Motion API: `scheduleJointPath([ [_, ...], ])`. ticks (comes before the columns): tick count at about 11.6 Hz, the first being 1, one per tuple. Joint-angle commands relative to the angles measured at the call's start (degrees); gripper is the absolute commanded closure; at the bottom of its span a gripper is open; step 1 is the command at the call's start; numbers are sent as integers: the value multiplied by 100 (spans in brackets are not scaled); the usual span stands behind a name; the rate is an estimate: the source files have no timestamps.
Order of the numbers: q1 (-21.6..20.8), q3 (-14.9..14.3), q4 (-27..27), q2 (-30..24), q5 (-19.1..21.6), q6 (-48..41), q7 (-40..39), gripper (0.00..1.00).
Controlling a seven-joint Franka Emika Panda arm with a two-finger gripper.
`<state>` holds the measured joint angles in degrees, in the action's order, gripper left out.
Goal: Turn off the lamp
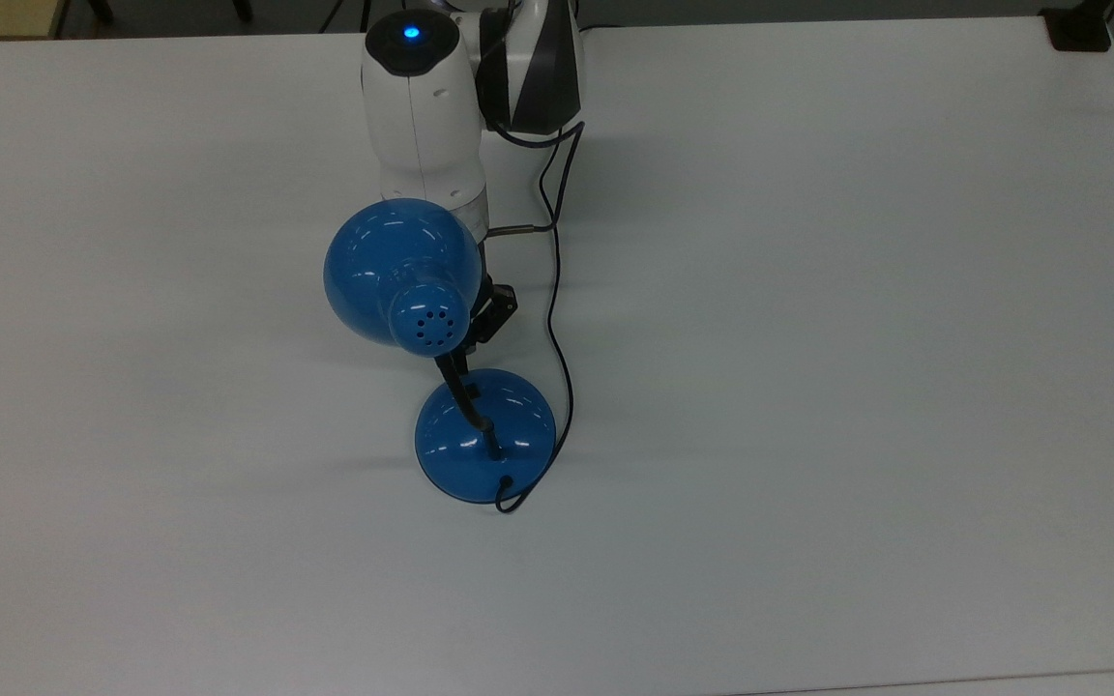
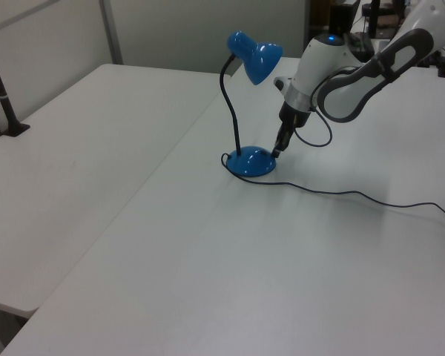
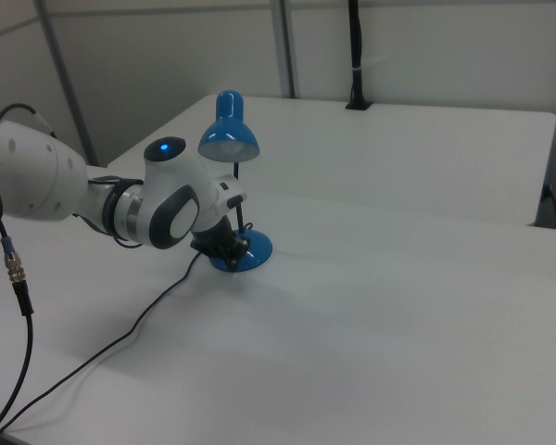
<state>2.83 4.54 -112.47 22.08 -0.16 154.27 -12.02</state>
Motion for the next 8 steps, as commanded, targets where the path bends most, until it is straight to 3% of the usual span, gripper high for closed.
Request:
scheduleJointPath([
  [1,59,-32,-30,-721,-54,-1597,-265,100],
  [2,94,-32,-4,-932,-54,-2150,-275,100],
  [3,103,-41,5,-1160,-54,-2695,-266,88],
  [4,112,-41,5,-1406,-54,-3145,-266,61],
  [5,129,-41,5,-1669,-54,-3523,-266,44],
  [6,191,-41,92,-1916,-54,-3901,-258,0],
  [8,191,-76,539,-2190,-37,-4858,-170,0],
])
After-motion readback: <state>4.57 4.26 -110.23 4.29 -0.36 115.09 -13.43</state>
